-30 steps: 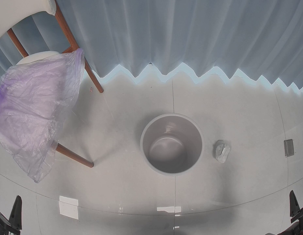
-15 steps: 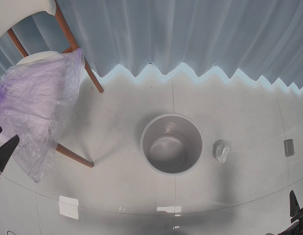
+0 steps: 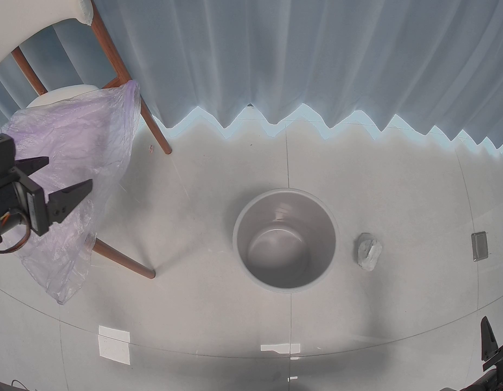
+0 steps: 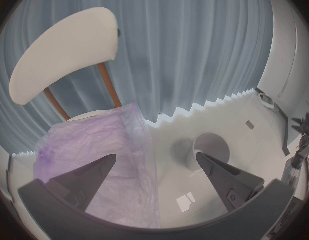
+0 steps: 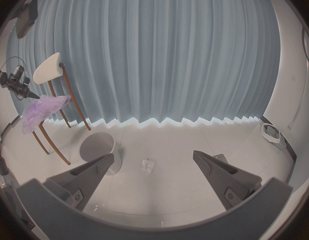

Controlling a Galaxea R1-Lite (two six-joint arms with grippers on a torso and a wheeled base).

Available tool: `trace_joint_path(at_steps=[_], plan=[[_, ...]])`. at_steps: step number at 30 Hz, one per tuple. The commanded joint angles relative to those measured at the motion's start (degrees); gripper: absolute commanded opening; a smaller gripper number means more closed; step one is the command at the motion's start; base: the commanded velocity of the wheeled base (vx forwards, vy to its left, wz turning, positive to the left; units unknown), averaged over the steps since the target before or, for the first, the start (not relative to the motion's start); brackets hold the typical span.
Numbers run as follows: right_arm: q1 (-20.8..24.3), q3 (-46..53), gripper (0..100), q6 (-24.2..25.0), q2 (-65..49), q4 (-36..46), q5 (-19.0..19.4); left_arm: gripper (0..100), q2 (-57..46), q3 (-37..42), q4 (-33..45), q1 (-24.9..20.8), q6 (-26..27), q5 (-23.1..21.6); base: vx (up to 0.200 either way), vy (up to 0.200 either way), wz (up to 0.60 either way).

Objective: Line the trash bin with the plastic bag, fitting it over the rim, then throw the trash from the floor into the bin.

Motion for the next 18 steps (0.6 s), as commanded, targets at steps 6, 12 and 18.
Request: trace_joint_path(at_steps=[6, 12, 18], plan=[[0.01, 1.01, 100, 0.12, -0.96, -0.02, 0.01, 100, 12.94, -1.66, -0.1, -13.12, 11.55, 18.92, 0.0, 0.0, 0.0], [0.01, 1.01, 100, 0.12, -0.96, -0.02, 0.01, 100, 14.35, -1.83, -0.45, -7.14, 26.05, 22.96, 0.0, 0.0, 0.0], [0.01, 1.01, 100, 0.12, -0.96, -0.02, 0.01, 100, 17.33, -1.66, -0.63, -4.15, 29.92, 23.31, 0.0, 0.0, 0.0]])
